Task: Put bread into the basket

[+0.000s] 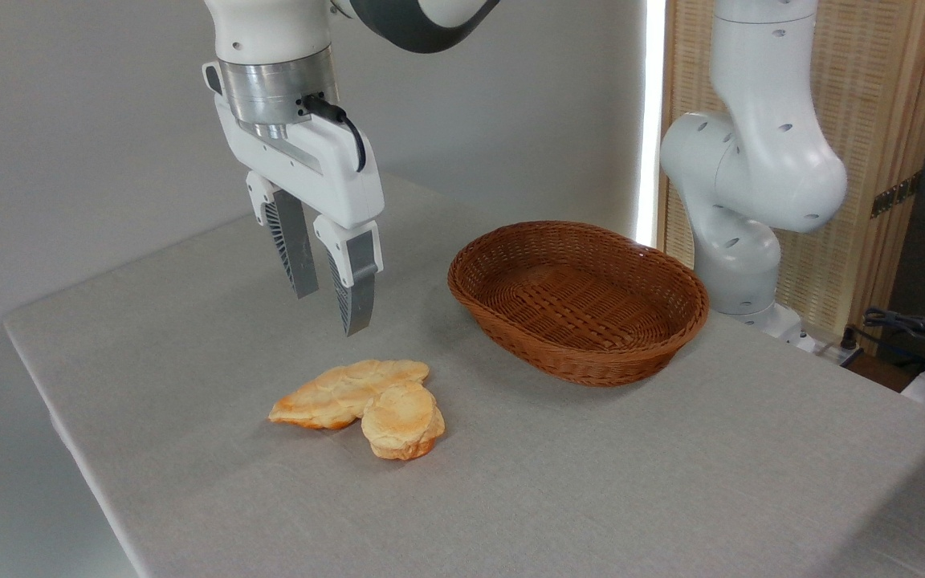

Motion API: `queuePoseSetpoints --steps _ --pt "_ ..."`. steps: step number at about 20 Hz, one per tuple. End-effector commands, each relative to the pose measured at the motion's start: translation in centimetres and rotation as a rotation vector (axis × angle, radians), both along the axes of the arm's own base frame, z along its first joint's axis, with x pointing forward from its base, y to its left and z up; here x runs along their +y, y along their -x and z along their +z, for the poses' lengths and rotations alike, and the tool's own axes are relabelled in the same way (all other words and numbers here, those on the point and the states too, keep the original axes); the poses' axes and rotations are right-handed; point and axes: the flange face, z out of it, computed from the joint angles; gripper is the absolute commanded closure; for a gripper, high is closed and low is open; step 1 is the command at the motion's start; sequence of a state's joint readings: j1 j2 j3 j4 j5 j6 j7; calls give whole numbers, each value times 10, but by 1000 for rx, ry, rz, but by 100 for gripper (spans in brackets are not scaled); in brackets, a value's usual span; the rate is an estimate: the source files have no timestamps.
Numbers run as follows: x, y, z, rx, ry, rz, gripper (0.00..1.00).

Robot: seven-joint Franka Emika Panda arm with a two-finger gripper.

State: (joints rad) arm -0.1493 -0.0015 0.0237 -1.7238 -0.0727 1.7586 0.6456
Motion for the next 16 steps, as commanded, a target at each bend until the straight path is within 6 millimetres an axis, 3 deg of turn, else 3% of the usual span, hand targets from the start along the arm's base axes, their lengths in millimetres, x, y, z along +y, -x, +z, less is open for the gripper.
queuePoseSetpoints --steps 1,4,7,11,13,16 --pt "2 0 2 -6 2 12 0" --pt "-3 2 -4 6 -1 1 0" --pt "1 5 -26 23 -5 -4 0" --pt "28 9 -48 57 -30 25 0" --pt "42 11 -72 53 -37 -2 0" --pt "49 14 -96 56 -72 -13 0"
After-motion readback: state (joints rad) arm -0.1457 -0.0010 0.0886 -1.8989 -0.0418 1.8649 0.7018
